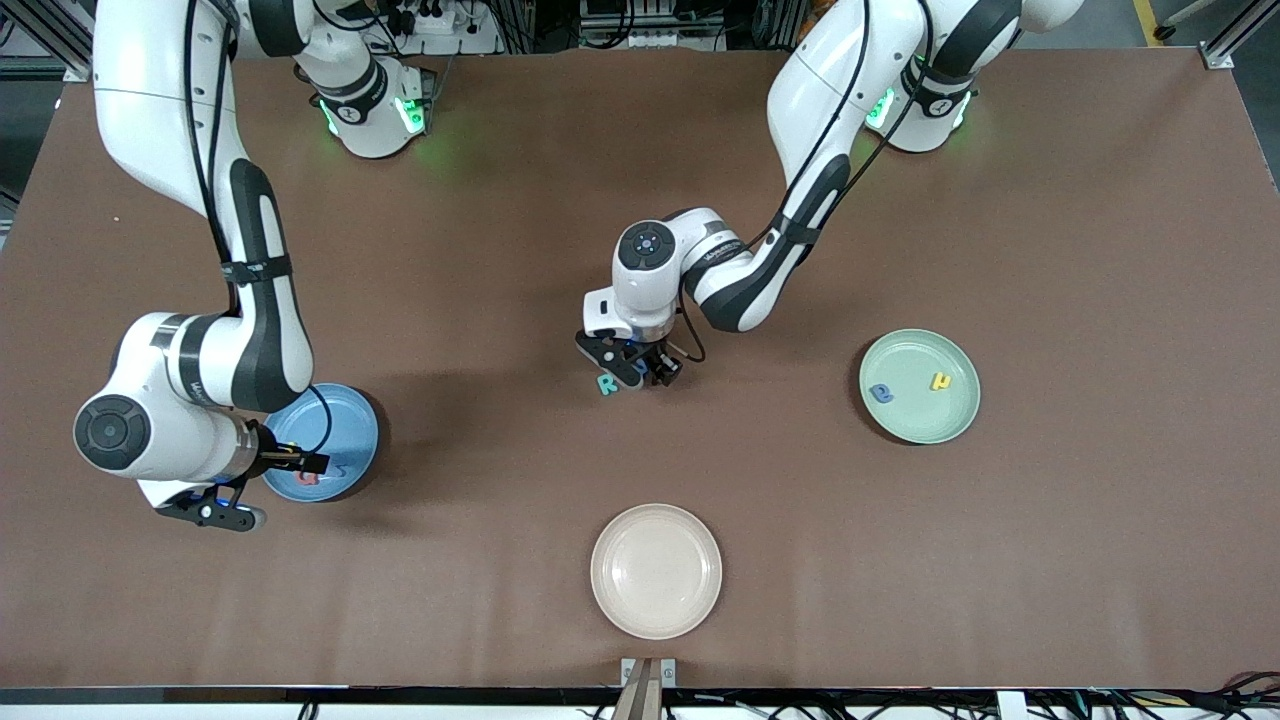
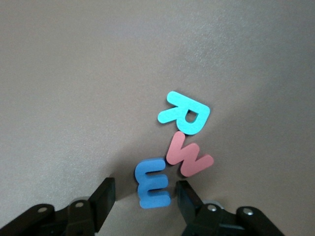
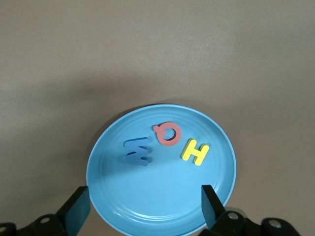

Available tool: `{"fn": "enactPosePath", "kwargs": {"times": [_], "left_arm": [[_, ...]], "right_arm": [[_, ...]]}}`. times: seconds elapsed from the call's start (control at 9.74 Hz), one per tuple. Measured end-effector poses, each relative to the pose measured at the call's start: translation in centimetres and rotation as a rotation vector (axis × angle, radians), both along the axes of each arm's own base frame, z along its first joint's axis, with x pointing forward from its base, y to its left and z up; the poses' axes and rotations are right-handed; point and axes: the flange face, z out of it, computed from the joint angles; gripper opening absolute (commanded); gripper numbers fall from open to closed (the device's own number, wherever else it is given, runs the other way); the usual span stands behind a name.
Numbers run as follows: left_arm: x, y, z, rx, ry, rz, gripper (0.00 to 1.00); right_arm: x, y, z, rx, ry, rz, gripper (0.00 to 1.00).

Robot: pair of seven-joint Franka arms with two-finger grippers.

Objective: Sort uppercase to blue plate, lowercase to green plate
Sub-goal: 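Lower the left gripper over the blue E and grasp it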

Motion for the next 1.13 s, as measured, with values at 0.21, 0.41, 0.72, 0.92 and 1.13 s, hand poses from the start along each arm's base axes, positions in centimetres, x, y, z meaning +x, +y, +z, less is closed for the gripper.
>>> {"fn": "enactPosePath", "kwargs": {"times": [0.21, 0.41, 0.72, 0.92, 1.13], "left_arm": [[0.2, 0.1, 0.1, -0.006, 0.005, 0.011, 0.5], [0.3, 0.1, 0.3, -0.009, 0.005, 0.014, 0.42], [0.3, 0.0, 0.5, -0.013, 0.003, 0.015, 0.33], [0.3, -0.1, 0.6, -0.015, 0.004, 0.015, 0.22], [0.3, -0.1, 0.7, -0.016, 0.004, 0.016, 0.18]], "right_arm": [[0.0, 0.0, 0.0, 0.0, 0.001, 0.0, 1.0], [0.0, 0.0, 0.0, 0.001, 0.001, 0.001, 1.0], [0.0, 0.5, 0.0, 0.005, 0.002, 0.007, 1.0], [-0.1, 0.7, 0.0, 0.008, 0.003, 0.01, 1.0], [-0.1, 1.1, 0.0, 0.01, 0.004, 0.015, 1.0]]}}
